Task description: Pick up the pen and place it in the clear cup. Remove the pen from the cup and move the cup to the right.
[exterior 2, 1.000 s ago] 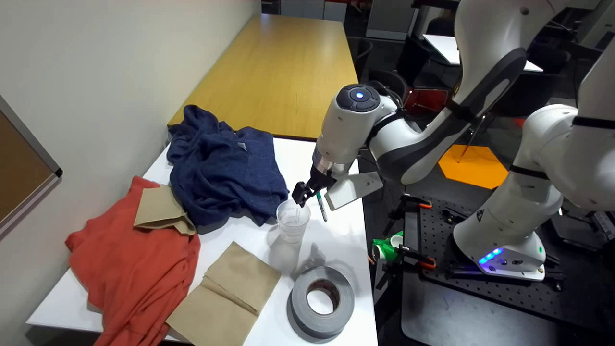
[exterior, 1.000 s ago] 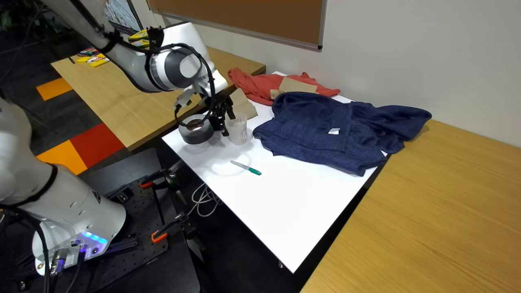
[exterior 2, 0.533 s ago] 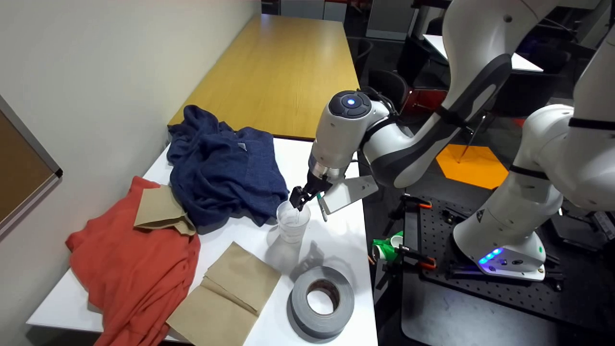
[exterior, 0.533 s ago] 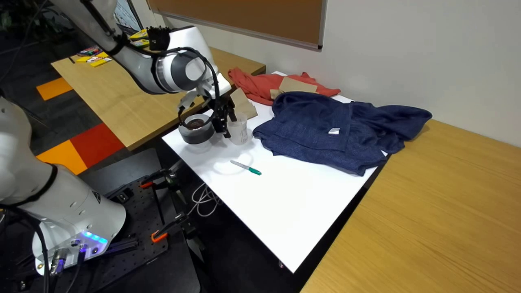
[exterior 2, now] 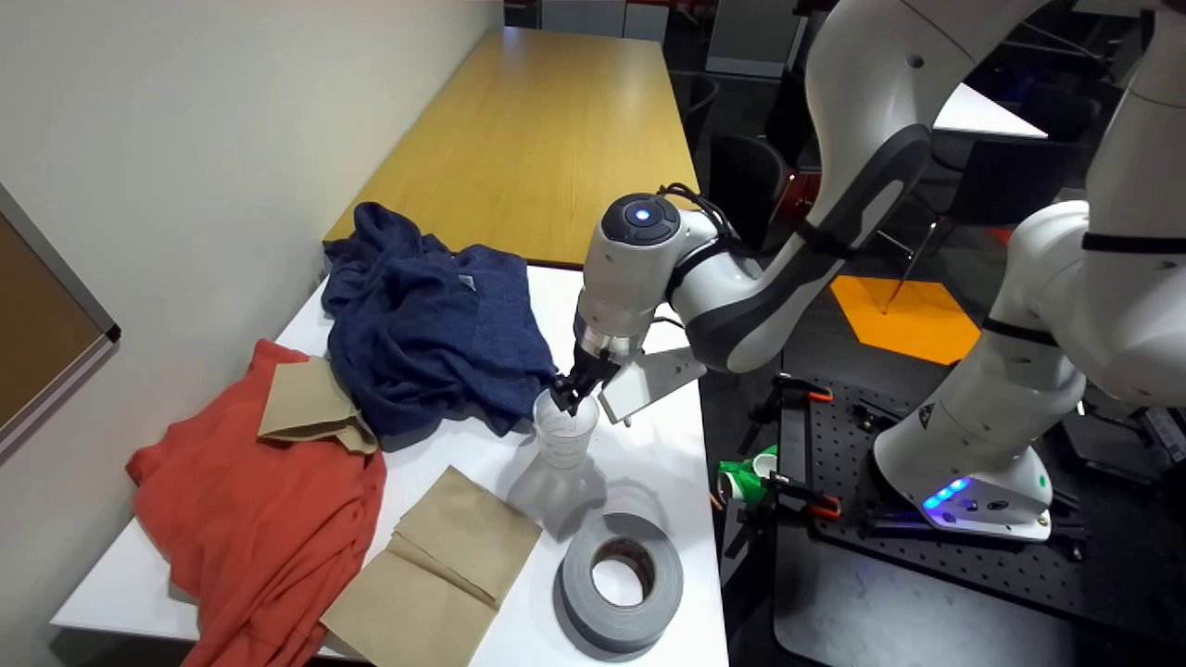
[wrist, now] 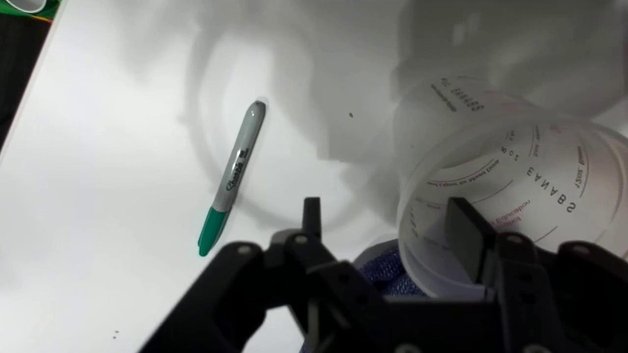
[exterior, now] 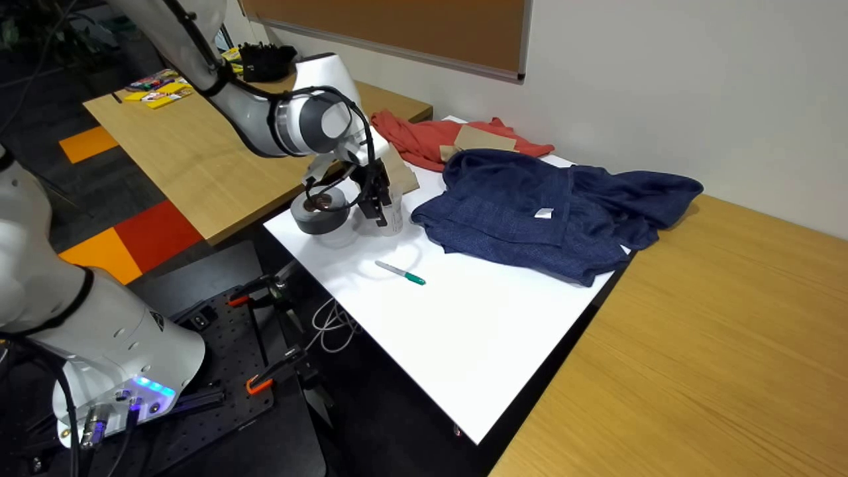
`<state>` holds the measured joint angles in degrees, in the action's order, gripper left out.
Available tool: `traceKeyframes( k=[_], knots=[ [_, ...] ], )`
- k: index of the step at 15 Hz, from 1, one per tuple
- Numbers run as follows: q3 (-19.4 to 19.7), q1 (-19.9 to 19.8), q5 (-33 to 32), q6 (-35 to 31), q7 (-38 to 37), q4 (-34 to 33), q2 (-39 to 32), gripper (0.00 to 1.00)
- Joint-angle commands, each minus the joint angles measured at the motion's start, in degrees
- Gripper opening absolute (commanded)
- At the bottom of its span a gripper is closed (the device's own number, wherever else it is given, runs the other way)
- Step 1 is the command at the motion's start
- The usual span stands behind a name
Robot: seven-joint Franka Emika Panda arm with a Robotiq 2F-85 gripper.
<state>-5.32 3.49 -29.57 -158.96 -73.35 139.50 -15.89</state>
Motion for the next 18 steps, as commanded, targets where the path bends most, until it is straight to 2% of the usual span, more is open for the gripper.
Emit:
traceKeyframes(
  k=[1,3,4,5,6,12,18],
  knots=[
    [-0.7,-0.7,1.1,0.8,2.3,-2.2,-2.0,0.36],
    [-0.8,-0.7,1.1,1.0,2.4,-2.7,-2.6,0.20],
    [3.1,3.5,4.1,0.6,4.5,-2.7,-2.5,0.14],
    [3.5,3.8,5.0,0.6,5.1,-2.7,-2.5,0.05],
    [4.3,4.5,6.1,0.6,6.1,-2.7,-2.4,0.01],
    [9.7,7.1,8.5,0.3,4.9,-1.1,2.1,0.01],
    [14.9,6.3,6.2,0.6,-0.8,0.4,8.2,0.01]
  ],
)
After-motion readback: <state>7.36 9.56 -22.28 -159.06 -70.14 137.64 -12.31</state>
